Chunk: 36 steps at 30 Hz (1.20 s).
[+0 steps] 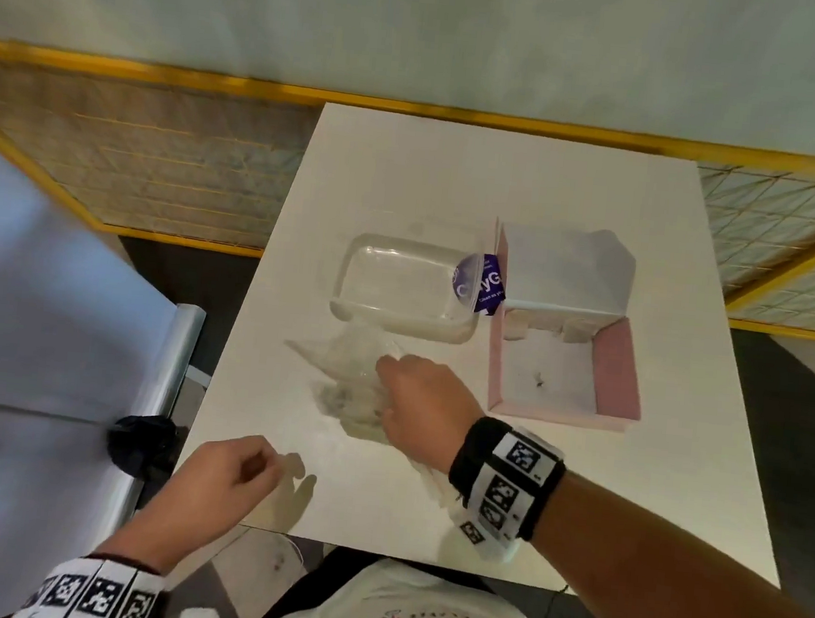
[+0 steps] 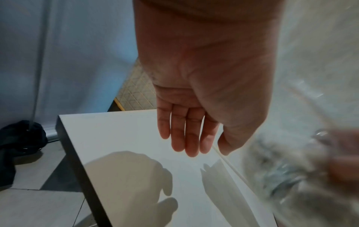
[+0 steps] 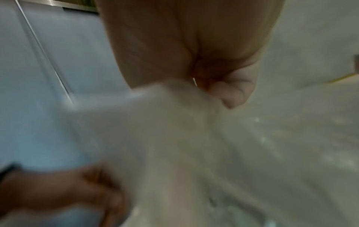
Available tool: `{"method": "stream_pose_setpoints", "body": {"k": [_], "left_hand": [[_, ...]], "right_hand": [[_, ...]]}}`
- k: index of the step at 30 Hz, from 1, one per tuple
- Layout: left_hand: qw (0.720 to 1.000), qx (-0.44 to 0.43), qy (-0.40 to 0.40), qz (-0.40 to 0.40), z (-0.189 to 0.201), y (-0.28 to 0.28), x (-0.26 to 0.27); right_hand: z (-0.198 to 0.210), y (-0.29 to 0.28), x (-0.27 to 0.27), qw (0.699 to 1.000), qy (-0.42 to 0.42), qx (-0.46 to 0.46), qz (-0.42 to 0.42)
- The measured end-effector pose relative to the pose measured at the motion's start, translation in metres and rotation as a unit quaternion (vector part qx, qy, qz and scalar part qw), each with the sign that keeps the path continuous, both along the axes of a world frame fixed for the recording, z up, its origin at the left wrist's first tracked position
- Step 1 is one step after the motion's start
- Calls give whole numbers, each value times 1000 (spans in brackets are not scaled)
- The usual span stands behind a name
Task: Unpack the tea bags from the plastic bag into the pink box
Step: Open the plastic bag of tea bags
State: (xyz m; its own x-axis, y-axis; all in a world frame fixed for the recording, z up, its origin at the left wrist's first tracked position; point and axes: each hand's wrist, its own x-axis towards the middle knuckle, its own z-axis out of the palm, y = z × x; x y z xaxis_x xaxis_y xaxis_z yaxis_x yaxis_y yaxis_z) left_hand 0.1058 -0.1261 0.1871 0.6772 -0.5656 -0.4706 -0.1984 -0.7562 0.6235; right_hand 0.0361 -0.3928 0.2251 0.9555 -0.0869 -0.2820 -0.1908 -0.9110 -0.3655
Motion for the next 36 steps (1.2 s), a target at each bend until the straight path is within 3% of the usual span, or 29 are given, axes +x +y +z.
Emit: {"method": "stream_pose_setpoints", "body": {"k": [3, 5, 8, 10, 13, 16, 19, 21, 23, 26, 29, 32, 34, 36], "left_hand": [[1000, 0, 7, -28, 0, -17, -6], [999, -9, 13, -42, 4, -33, -12], [997, -66, 41, -13, 10, -66, -18], [991, -113, 67, 40, 13, -89, -16], [987, -106, 75, 98, 9, -114, -9], [986, -67, 42, 145, 2, -123, -1], [976, -90, 76, 184, -5, -116, 4], [973, -101, 90, 185, -6, -108, 4], [974, -108, 85, 180, -4, -102, 1], [974, -115, 90, 172, 2, -100, -4], [961, -181, 129, 167, 12, -110, -9], [957, -229, 89, 152, 26, -119, -7], [951, -264, 88, 136, 38, -122, -3], [947, -283, 94, 121, 49, -123, 1]], "right_hand": [[-47, 11, -20, 996, 92, -1, 0], [-61, 6, -26, 989, 134, 62, -19], [-62, -1, -30, 978, 115, 168, -38], [-54, -8, -29, 977, 42, 201, -62], [-43, -20, -25, 981, -28, 174, -77], [-45, -17, -20, 966, 40, 236, -96], [-61, 1, -17, 980, 110, 166, -31], [-68, 9, -15, 990, 104, 100, 5], [-70, 8, -15, 987, 77, 136, -35], [-60, -3, -13, 944, 23, 286, -161], [-33, -7, -13, 844, 5, 461, -273], [-7, -13, -10, 771, 6, 557, -307], [5, -20, -8, 751, 2, 588, -302], [14, -27, -8, 767, -9, 574, -286]]}}
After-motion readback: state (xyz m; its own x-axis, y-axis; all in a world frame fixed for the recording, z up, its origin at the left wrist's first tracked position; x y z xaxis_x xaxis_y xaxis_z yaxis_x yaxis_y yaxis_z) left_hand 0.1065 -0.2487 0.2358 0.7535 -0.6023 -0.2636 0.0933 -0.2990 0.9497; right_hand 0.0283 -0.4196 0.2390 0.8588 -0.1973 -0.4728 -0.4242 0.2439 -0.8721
